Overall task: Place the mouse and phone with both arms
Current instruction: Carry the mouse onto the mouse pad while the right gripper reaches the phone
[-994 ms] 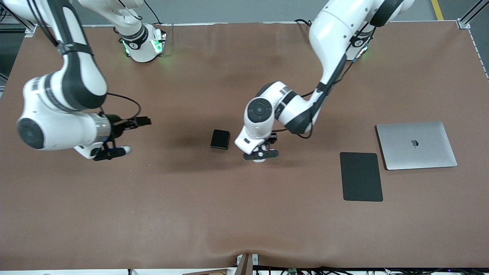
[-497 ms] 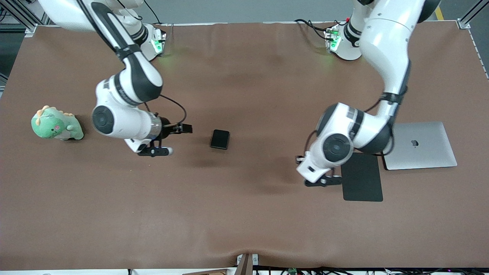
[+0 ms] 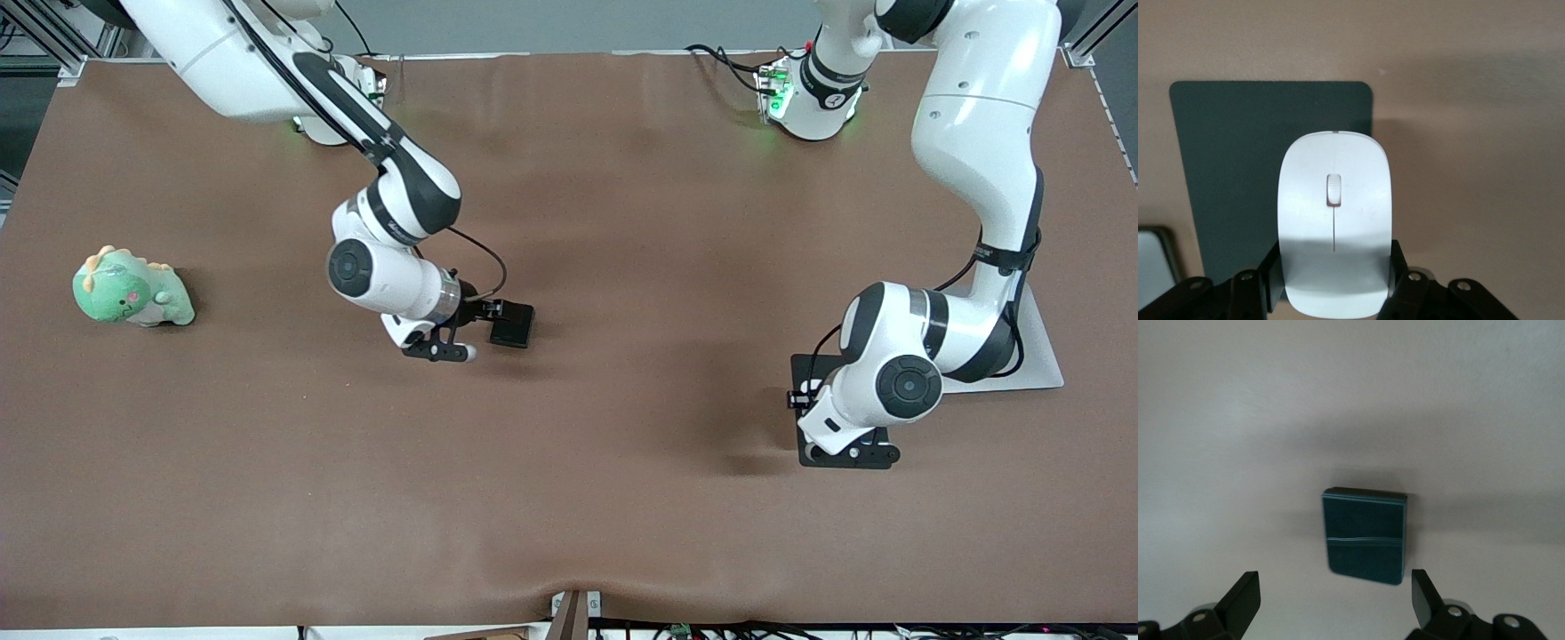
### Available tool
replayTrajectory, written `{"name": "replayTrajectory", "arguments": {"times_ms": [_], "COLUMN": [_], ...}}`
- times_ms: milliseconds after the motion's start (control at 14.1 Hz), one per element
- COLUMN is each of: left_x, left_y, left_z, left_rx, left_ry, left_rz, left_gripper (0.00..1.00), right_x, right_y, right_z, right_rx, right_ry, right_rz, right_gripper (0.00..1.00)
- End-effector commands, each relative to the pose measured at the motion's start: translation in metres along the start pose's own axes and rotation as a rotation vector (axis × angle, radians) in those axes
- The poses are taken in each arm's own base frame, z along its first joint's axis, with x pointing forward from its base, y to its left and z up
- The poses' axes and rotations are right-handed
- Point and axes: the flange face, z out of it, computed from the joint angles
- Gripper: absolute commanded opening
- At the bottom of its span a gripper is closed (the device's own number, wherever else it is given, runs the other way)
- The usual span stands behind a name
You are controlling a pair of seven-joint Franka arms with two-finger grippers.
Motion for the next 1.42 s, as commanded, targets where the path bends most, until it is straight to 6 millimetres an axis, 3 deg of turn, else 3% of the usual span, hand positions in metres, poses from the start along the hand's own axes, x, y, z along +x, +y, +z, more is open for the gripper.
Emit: {"name": "replayTrajectory", "arguments": {"times_ms": [0,213,284,355,497,568,710,994,1065,1136,1207,1349], "left_x": [-0.005,-0.003,-0.003,-0.004,-0.005,-0.004,-0.004,-0.009,-0.01,-0.013,-0.019,-0.034], "left_y": [-0.027,-0.036,-0.037,-0.038,-0.038,-0.037,-0.037,-0.042,-0.044,-0.046,-0.048,-0.051], "left_z": [0.02,0.04,0.045,0.047,0.052,0.048,0.03,-0.049,-0.071,-0.094,-0.114,-0.158], "left_rx": [-0.01,-0.02,-0.022,-0.022,-0.022,-0.022,-0.018,-0.004,-0.002,0.001,0.008,0.012], "left_ry": [0.052,0.053,0.049,0.044,0.036,0.042,0.055,0.101,0.13,0.153,0.16,0.164], "left_rz": [0.038,0.04,0.038,0.037,0.039,0.041,0.043,0.039,0.034,0.032,0.029,0.021], "left_gripper": [0.28,0.29,0.29,0.38,0.92,1.0,1.0,1.0,1.0,1.0,1.0,1.0], "right_x": [-0.004,-0.004,-0.001,-0.001,-0.003,-0.005,-0.007,-0.007,-0.006,-0.004,0.002,0.001], "right_y": [-0.005,-0.004,-0.012,-0.02,-0.021,-0.02,-0.021,-0.016,-0.015,-0.013,-0.012,-0.016], "right_z": [0.03,0.049,0.052,0.055,0.062,0.069,0.08,0.089,0.089,0.088,0.082,0.079], "right_rx": [-0.069,-0.124,-0.105,-0.091,-0.096,-0.103,-0.125,-0.165,-0.166,-0.171,-0.159,-0.159], "right_ry": [0.009,0.032,0.028,0.023,0.018,0.009,0.019,0.05,0.048,0.045,0.035,-0.002], "right_rz": [0.002,0.059,0.095,0.105,0.109,0.121,0.102,0.106,0.118,0.105,0.139,0.156], "right_gripper": [1.0,1.0,1.0,1.0,1.0,1.0,1.0,1.0,0.75,0.41,0.0,0.0]}}
